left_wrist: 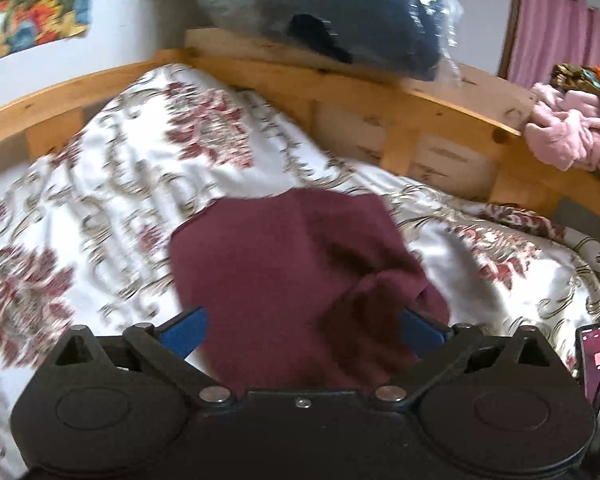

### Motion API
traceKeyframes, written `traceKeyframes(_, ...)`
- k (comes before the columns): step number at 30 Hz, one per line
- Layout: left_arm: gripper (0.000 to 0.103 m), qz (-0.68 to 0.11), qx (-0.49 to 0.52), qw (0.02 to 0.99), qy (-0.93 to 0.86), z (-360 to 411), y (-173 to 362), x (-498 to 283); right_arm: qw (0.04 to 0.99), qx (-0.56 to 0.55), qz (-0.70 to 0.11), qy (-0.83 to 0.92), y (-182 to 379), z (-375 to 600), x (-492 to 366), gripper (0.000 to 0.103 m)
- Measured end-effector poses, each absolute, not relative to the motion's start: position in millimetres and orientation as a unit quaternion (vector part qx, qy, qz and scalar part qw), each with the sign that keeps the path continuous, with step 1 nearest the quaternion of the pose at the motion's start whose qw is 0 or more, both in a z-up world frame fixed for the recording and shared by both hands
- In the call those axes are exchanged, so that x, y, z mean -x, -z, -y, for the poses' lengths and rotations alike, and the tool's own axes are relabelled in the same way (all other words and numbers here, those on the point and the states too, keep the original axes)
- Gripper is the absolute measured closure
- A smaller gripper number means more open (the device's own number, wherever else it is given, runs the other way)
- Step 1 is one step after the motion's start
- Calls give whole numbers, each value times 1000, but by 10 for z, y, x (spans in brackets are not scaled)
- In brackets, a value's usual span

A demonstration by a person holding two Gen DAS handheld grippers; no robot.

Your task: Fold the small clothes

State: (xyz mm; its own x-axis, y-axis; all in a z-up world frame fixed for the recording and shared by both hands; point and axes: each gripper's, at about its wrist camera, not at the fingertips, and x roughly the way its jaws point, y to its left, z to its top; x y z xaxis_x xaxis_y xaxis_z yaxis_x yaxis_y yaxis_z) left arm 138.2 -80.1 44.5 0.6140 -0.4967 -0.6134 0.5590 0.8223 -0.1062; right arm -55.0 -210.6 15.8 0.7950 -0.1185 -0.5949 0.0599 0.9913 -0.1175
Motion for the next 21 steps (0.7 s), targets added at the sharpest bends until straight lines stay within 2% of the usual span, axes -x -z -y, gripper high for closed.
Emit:
traceKeyframes(9,1,-371,-22,906,205,377,-182,-1403,944,60,-321,52,-139,2056,540,0)
traceKeyframes(17,1,-386,-16,905,176,391,-44,-1434,944,77,-315,59,-120,2000,571,0)
traceKeyframes(21,1,-394,-10,901,182,424,-6,-1438,958,83,-266,73,-231,1971,718,0)
